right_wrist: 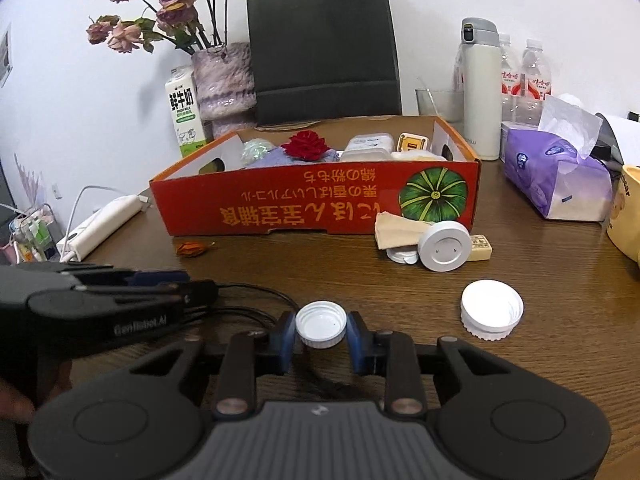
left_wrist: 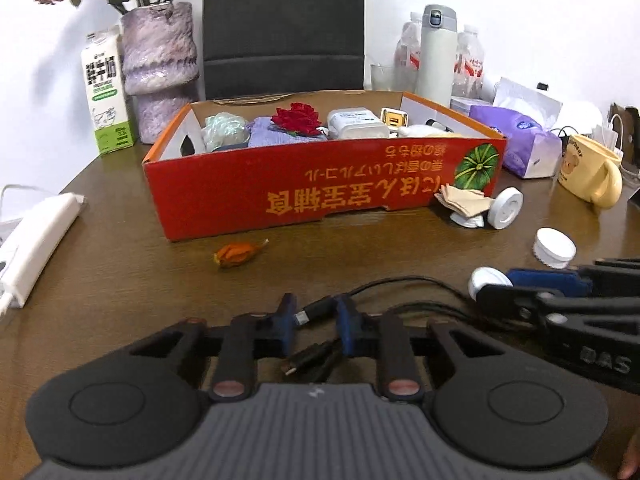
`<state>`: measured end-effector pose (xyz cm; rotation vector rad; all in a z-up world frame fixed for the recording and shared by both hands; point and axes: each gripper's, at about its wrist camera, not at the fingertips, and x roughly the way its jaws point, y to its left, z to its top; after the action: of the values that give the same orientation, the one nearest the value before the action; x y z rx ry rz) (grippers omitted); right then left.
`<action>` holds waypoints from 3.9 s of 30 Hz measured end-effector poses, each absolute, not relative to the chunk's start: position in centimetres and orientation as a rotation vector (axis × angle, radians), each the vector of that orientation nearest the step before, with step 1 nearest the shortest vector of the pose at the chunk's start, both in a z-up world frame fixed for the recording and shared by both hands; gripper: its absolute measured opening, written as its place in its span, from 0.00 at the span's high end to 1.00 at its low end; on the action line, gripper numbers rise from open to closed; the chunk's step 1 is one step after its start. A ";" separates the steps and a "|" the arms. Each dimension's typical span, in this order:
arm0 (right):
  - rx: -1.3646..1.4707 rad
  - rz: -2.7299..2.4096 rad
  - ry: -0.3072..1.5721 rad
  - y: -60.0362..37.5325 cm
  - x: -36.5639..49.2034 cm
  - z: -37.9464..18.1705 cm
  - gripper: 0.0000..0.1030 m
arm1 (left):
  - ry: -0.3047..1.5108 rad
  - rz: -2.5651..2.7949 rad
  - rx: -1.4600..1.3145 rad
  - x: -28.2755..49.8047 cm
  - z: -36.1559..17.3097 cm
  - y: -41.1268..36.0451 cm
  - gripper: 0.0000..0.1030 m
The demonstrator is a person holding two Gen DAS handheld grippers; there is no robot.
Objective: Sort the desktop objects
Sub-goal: 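Grasp the black USB cable with the left tool while the right tool grasps a white round lid, then lift the cable with the left tool while the right tool lifts the lid, then lower the cable and lid into the cardboard box and open both tools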
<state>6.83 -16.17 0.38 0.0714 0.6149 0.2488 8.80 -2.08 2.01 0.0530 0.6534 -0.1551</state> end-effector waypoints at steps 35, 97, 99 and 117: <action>0.004 0.065 0.520 -19.3 -6.3 3.7 0.74 | 0.582 -0.510 0.222 0.4 2.9 -8.0 0.21; 0.006 0.232 0.538 -15.9 23.0 13.9 0.74 | 0.697 -0.237 -0.104 29.9 19.7 0.0 0.93; 0.006 0.251 0.647 -15.0 26.5 11.0 0.74 | 0.782 -0.207 -0.112 33.5 15.9 -0.3 0.93; 0.057 0.225 0.759 -15.4 26.7 9.0 0.32 | 0.719 -0.105 -0.289 25.7 12.0 3.2 0.01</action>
<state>26.68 -15.37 9.04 0.0570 0.7592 0.2248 25.69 3.21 11.96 -0.2892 0.7187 -0.1050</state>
